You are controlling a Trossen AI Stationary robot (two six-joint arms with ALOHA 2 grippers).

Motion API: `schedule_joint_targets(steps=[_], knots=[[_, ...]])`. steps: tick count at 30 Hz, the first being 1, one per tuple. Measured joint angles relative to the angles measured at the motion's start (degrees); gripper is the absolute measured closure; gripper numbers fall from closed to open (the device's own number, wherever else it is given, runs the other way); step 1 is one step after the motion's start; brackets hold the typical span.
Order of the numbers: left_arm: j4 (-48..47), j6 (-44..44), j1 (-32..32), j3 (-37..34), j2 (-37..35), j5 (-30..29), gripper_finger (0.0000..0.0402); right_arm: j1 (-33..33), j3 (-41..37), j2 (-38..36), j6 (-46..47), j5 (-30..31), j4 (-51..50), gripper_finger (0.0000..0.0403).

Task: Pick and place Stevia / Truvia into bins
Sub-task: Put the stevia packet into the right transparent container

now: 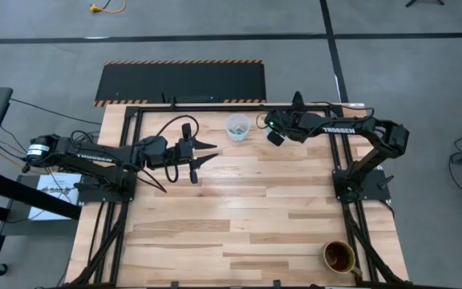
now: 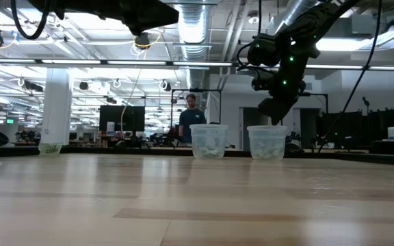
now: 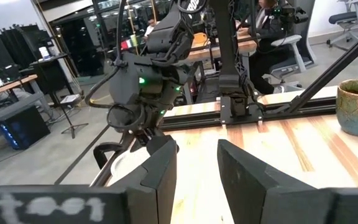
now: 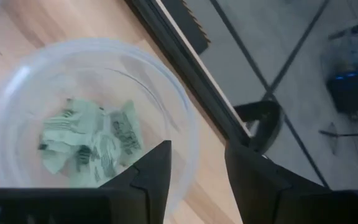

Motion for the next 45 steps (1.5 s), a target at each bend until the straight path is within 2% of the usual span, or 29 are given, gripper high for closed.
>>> schedule_joint_targets(steps=[4, 6, 8, 12, 14, 15, 19, 23, 25, 27, 32, 36, 38, 41, 45], knots=[[-0.6, 0.0, 0.0, 0.0, 0.0, -0.3, 0.0294, 0.1, 0.0, 0.0, 0.0, 1.0, -0.1, 0.0253], [-2.0, 0.7, 0.0, 0.0, 0.0, -3.4, 0.0294, 0.4, 0.0, 0.0, 0.1, 1.1, 0.4, 0.0252], [-5.7, 1.2, 0.0, 0.0, -0.3, -10.6, 0.0294, 0.8, 0.0, -0.4, 0.1, 0.9, 1.1, 0.0253], [-17.4, -2.0, 0.0, 0.0, -0.4, -29.6, 0.0294, 3.1, -0.1, -2.9, 0.0, 0.6, 2.8, 0.0259], [-25.4, -7.5, 0.3, 0.0, -0.4, -35.6, 0.0294, 4.8, -0.1, -4.8, -0.7, 0.5, 5.5, 0.0262], [-29.9, -11.2, 0.7, 0.0, -0.4, -36.8, 0.0294, 5.7, -0.2, -5.7, -1.7, 0.5, 7.1, 0.0263], [-47.3, -27.3, 3.8, 0.0, -0.2, -37.0, 0.0294, 8.9, -3.1, -9.7, -7.6, -2.5, 16.6, 0.0267], [-61.4, -37.3, 6.5, 0.0, 0.1, -37.3, 0.0294, 10.0, -5.2, -12.5, -11.5, -13.9, 22.2, 0.0269], [-65.9, -38.0, 7.0, 0.0, 0.0, -36.5, 0.0294, 10.2, -6.2, -13.5, -12.9, -20.1, 23.6, 0.0268], [-69.1, -37.5, 7.9, 0.0, -0.1, -32.8, 0.0294, 10.0, -6.8, -13.6, -14.1, -25.6, 24.8, 0.0269], [-72.1, -34.0, 11.4, 0.0, -0.1, -14.9, 0.0294, 10.1, -7.2, -12.6, -18.0, -35.0, 25.0, 0.0270], [-73.7, -31.7, 14.2, 0.0, -0.1, -6.6, 0.0294, 10.1, -7.2, -10.7, -20.1, -38.4, 25.5, 0.0267], [-75.6, -31.6, 15.9, 0.0, -0.1, -4.7, 0.0294, 10.2, -7.2, -9.9, -20.1, -38.7, 25.7, 0.0266], [-77.9, -32.1, 18.6, 1.4, -0.1, -5.3, 0.0294, 10.1, -7.2, -8.9, -20.1, -38.8, 25.6, 0.0267], [-87.8, -33.3, 21.5, 4.6, 0.6, -6.6, 0.0294, 10.1, -7.2, -8.2, -20.1, -38.8, 25.3, 0.0269]])
